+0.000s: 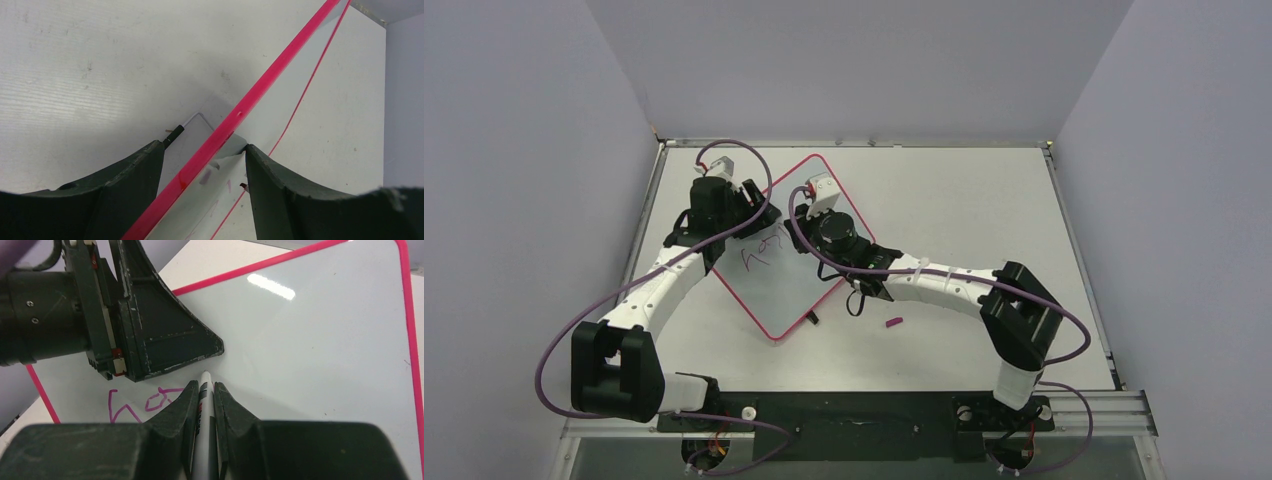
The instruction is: Write a sentence on the whiteboard
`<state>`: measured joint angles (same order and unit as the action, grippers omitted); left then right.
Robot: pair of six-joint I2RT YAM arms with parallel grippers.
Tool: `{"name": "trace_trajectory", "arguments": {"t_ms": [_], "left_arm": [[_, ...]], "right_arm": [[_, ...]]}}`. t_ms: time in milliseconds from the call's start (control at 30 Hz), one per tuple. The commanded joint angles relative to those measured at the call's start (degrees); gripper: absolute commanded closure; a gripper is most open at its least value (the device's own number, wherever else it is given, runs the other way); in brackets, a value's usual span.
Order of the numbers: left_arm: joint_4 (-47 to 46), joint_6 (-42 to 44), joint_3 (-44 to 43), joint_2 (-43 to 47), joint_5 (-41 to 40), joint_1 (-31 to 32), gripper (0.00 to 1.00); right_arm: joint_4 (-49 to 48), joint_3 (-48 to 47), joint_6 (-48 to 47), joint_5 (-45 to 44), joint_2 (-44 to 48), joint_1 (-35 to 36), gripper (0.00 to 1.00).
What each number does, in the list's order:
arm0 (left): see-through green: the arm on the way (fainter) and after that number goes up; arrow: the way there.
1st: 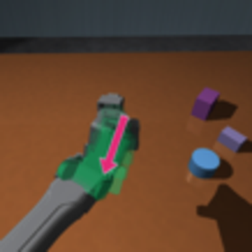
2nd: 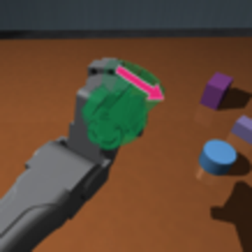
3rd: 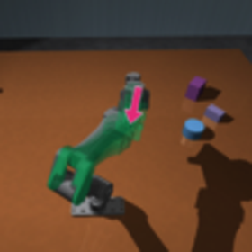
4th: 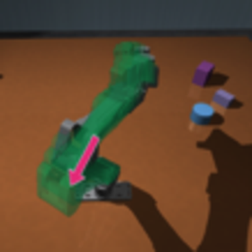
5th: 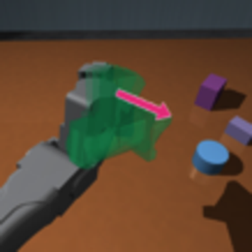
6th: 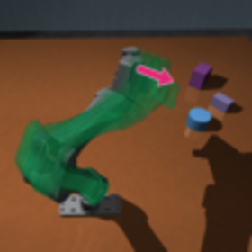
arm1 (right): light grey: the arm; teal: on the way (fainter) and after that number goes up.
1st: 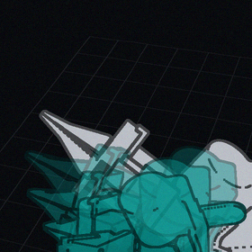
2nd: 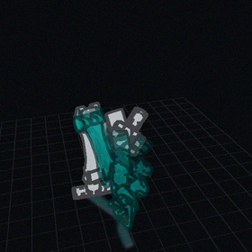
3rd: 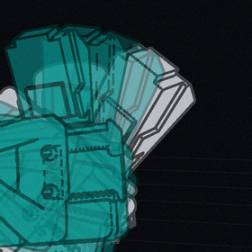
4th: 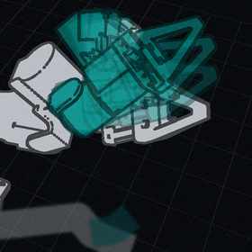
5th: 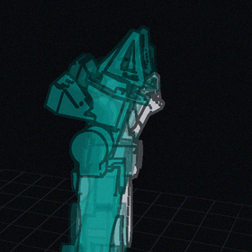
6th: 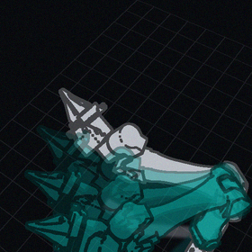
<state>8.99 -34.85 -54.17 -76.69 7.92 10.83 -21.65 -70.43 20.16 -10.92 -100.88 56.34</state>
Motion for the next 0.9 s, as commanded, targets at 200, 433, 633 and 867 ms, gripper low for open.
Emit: {"name": "trace_trajectory", "arguments": {"t_ms": [200,433,633,867], "left_arm": [[-2.9,1.9,-2.5,2.7,1.7,0.1,0.53],[-2.7,2.0,-2.4,3.1,1.6,0.1,0.53],[-2.7,2.1,-2.3,3.1,1.7,0.1,0.53],[-2.7,2.0,-2.3,3.1,1.7,0.1,0.53]], "right_arm": [[-1.5,-2.2,0.6,1.2,-0.9,0.0,1.0],[-1.7,-3.5,1.0,1.5,-2.6,-0.4,1.0],[-1.6,-3.9,1.5,1.4,-3.3,-1.2,1.0],[-0.8,-3.3,2.3,0.8,-3.6,-2.7,1.0]]}}
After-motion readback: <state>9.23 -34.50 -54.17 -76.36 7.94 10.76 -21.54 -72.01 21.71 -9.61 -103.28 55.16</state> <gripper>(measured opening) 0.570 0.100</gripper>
